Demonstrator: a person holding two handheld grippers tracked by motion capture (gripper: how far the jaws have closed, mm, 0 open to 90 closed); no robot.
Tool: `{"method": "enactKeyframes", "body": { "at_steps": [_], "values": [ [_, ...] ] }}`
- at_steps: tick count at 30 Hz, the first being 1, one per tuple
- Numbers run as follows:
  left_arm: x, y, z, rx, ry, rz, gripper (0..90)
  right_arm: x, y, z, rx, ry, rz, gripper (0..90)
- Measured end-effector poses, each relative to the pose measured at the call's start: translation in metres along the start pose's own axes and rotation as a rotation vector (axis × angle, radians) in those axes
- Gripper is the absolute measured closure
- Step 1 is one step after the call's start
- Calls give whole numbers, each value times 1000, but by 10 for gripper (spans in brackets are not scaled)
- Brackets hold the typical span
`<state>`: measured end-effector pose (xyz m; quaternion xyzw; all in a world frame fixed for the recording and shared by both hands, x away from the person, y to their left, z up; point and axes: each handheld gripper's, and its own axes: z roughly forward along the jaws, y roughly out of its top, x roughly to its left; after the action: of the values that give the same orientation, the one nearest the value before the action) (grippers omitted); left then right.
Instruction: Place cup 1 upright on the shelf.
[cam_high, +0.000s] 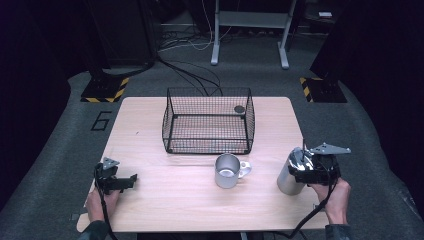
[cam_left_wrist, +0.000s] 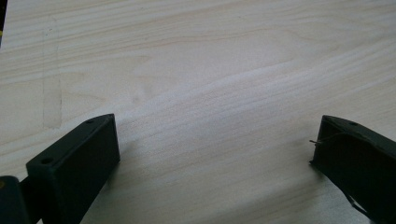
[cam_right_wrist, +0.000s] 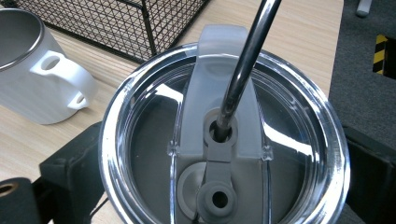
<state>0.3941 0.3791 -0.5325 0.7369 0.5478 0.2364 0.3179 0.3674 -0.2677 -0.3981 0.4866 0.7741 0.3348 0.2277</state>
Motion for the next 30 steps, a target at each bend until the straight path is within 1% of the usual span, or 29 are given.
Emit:
{"method": "enactKeyframes", "body": {
  "at_steps": [3,6,7,8,9,10,11,14,15,16,19,20,25,26,30],
  "values": [
    [0,0,0,1,-1,-1,2,0,1,-1,3,-6,-6,34],
    [0,0,0,0,0,2,2,0,2,-3,-9,-6,-12,34],
    [0,0,0,0,0,1,2,1,2,-3,-10,-5,2,34],
    [0,0,0,0,0,0,2,0,3,-4,-10,-6,-4,34],
    [0,0,0,0,0,0,2,1,4,-5,-9,-5,-7,34],
    [0,0,0,0,1,1,2,1,5,-6,-11,-5,0,34],
    [0,0,0,0,1,1,1,1,6,-7,-10,-5,-11,34],
    [0,0,0,0,0,0,2,2,9,-9,-12,-2,-10,34],
    [0,0,0,0,0,0,2,2,11,-10,-14,1,-17,34],
    [0,0,0,0,1,1,2,3,12,-10,-18,2,-10,34],
    [0,0,0,0,0,0,1,3,16,-11,-17,3,-24,34],
    [0,0,0,0,1,1,2,4,17,-12,-21,6,-17,34],
    [0,0,0,0,0,1,2,4,22,-13,-19,8,-29,34],
    [0,0,0,0,0,0,1,4,23,-13,-19,13,-21,34],
    [0,0,0,0,0,0,2,6,28,-15,-16,13,-36,34]
  ]
}}
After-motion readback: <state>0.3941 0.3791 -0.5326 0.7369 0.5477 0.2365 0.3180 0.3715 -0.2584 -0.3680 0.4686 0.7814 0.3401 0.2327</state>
